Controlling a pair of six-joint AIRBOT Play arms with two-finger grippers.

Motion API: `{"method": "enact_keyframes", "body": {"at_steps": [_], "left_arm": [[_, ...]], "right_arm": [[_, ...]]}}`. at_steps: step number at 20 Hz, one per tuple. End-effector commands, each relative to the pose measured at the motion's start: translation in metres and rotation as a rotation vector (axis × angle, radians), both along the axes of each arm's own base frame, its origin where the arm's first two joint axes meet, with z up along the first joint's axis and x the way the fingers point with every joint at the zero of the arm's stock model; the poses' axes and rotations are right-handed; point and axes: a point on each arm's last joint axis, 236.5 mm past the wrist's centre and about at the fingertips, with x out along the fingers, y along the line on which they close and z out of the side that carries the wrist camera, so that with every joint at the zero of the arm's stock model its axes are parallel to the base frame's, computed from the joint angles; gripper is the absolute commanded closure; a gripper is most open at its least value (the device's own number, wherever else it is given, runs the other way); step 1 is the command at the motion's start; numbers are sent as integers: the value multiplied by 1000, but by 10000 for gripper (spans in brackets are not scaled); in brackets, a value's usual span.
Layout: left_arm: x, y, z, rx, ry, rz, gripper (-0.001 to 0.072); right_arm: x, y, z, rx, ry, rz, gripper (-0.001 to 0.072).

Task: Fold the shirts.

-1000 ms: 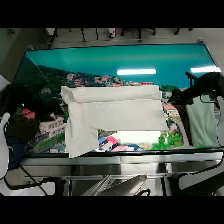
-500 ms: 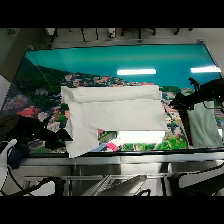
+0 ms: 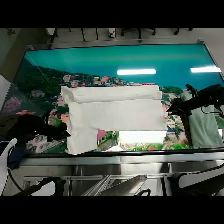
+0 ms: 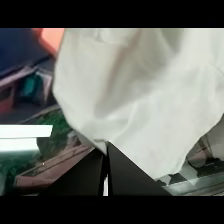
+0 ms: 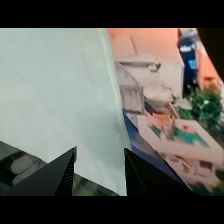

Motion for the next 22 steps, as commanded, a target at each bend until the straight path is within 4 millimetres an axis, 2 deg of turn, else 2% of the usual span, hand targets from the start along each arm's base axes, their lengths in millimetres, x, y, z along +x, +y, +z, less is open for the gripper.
{"method": "enact_keyframes", "body": {"at_steps": [1, 3, 5, 7, 8, 9, 10, 14, 17, 19, 20, 22], "left_arm": [[-18, 3, 30, 41, -16, 31, 687], [-40, 9, 50, 93, -12, 80, 686], [-58, 1, 65, 87, -41, 107, 686], [-67, -5, 70, 94, -97, 132, 686], [-67, -6, 72, 99, -132, 134, 686], [-64, -6, 72, 104, -171, 146, 686], [-60, -5, 72, 108, -203, 162, 686], [-54, -1, 62, 116, -202, 183, 686], [-55, -2, 50, 110, -142, 177, 686], [-50, -1, 51, 111, -135, 165, 686], [-43, 0, 56, 112, -147, 165, 686], [-25, 4, 76, 122, -202, 159, 686]], "right_arm": [[-6, -4, -14, -10, 8, -18, 366], [-8, -7, -16, -21, 12, -18, 365], [-9, -9, -17, -30, 19, -15, 365], [-10, -8, -18, -28, 27, -21, 364], [-11, -8, -19, -26, 39, -33, 360], [-13, -7, -20, -23, 49, -39, 281], [-16, -5, -22, -18, 60, -39, 253], [-33, 3, -41, 8, 120, -42, 255], [-42, 18, -55, 41, 173, -12, 264], [-44, 40, -57, 76, 185, 45, 372], [-42, 55, -53, 102, 165, 82, 375], [-38, 77, -39, 152, 118, 135, 624]]}}
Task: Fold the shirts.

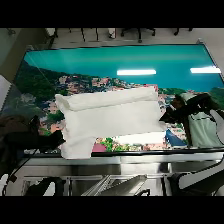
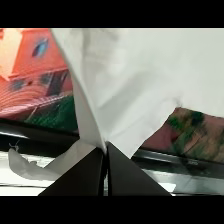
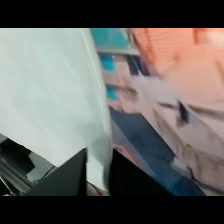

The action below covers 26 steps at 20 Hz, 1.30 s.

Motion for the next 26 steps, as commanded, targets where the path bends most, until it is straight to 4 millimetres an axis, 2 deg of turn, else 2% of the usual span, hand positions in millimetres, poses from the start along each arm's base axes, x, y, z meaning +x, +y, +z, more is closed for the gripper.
{"method": "enact_keyframes", "body": {"at_steps": [1, 2, 3, 5, 7, 8, 10, 13, 15, 16, 18, 20, 23, 26], "left_arm": [[26, 6, 27, 26, -68, -17, 686], [33, 10, 41, 43, -94, -26, 686], [36, 13, 53, 60, -111, -37, 686], [38, 23, 75, 116, -128, -64, 686], [38, 41, 92, 198, -130, -69, 686], [38, 47, 99, 227, -133, -63, 686], [43, 51, 110, 246, -163, -60, 686], [48, 51, 99, 241, -130, -79, 686], [59, 53, 87, 240, -107, -101, 686], [72, 56, 86, 243, -116, -98, 686], [107, 63, 96, 259, -173, -89, 686], [145, 68, 108, 266, -225, -87, 686], [188, 66, 96, 269, -203, -122, 686], [219, 48, 57, 255, -139, -180, 686]], "right_arm": [[6, 33, 17, 69, -73, 78, 630], [9, 33, 27, 58, -107, 87, 690], [12, 27, 37, 37, -140, 84, 690], [9, -2, 49, -78, -151, 57, 690], [-4, -40, 54, -222, -117, 32, 690], [-9, -52, 57, -261, -114, 18, 690], [-13, -53, 63, -257, -123, -4, 690], [-11, -39, 61, -228, -135, 2, 690], [9, -24, 72, -181, -219, -5, 691], [27, -20, 82, -163, -275, -40, 690], [66, -19, 102, -166, -397, -105, 690], [95, -14, 111, -196, -483, -118, 689], [130, 0, 102, -241, -561, -118, 689], [154, 3, 79, -292, -596, -130, 689]]}}
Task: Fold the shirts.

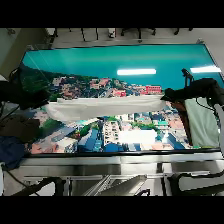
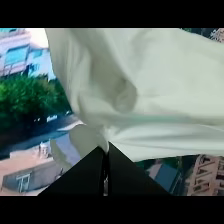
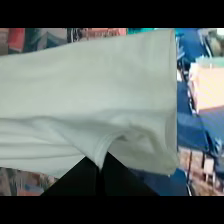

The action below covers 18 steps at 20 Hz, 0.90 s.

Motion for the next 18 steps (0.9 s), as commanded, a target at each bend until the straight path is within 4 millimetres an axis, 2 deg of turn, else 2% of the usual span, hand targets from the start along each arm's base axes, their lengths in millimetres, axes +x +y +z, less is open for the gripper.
{"method": "enact_keyframes", "body": {"at_steps": [1, 4, 7, 9, 12, 18], "left_arm": [[38, -15, -46, 15, 72, -57, 686], [41, -10, -98, 115, 204, -105, 686], [37, 13, -132, 229, 326, -88, 686], [46, 14, -137, 232, 333, -84, 686], [64, 7, -131, 239, 283, -96, 686], [87, -25, -121, 210, 213, -138, 686]], "right_arm": [[33, 2, -22, -57, -63, -31, 689], [32, -8, -56, -116, -15, -14, 688], [39, -22, -66, -176, -35, -27, 688], [45, -27, -62, -188, -59, -40, 688], [50, -29, -57, -192, -75, -43, 689], [45, -20, -55, -177, -53, -8, 688]]}}
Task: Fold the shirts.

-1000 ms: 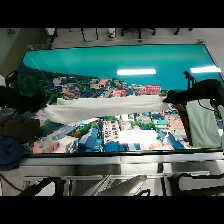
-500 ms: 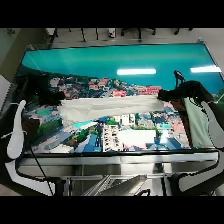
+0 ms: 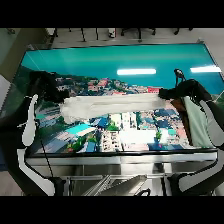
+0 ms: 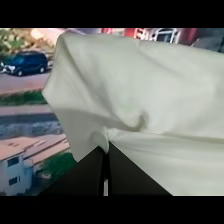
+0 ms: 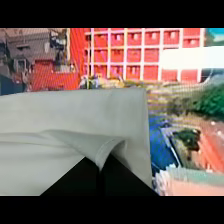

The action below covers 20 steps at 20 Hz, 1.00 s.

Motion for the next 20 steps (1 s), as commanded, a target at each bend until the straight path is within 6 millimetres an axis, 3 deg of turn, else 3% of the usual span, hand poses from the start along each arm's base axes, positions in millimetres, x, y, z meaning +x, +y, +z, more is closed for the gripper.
{"method": "enact_keyframes", "body": {"at_steps": [1, 2, 3, 4, 5, 6, 7, 10, 12, 17, 18, 19, 20], "left_arm": [[17, -19, 5, -28, -57, -22, 685], [20, -27, 7, -45, -74, -29, 632], [23, -31, 8, -60, -86, -26, 355], [23, -38, 8, -85, -87, -26, 59], [22, -44, 11, -109, -81, -24, -1], [21, -47, 18, -122, -75, -24, -1], [22, -49, 27, -134, -76, -24, -1], [33, -60, 72, -180, -132, -38, -1], [39, -74, 102, -244, -190, -51, -1], [36, -113, 149, -435, -314, -44, 1], [33, -118, 156, -459, -324, -48, 1], [32, -123, 164, -479, -335, -55, 46], [30, -131, 169, -497, -341, -69, 264]], "right_arm": [[-2, 5, 4, 8, 12, 21, 683], [-1, 5, 6, 10, 11, 24, 611], [0, 6, 10, 15, 12, 30, 413], [0, 8, 16, 18, 15, 47, 306], [1, 9, 25, 24, 19, 63, 240], [1, 5, 33, 16, 23, 80, 107], [0, -2, 39, 12, 41, 65, 49], [-14, -16, 27, 87, 156, 8, 49], [-22, -12, 11, 181, 220, -7, 49], [-25, -2, -22, 270, 289, -15, 55], [-25, -1, -28, 273, 299, -14, 106], [-25, 0, -32, 281, 305, -16, 152], [-24, 2, -34, 291, 301, -8, 175]]}}
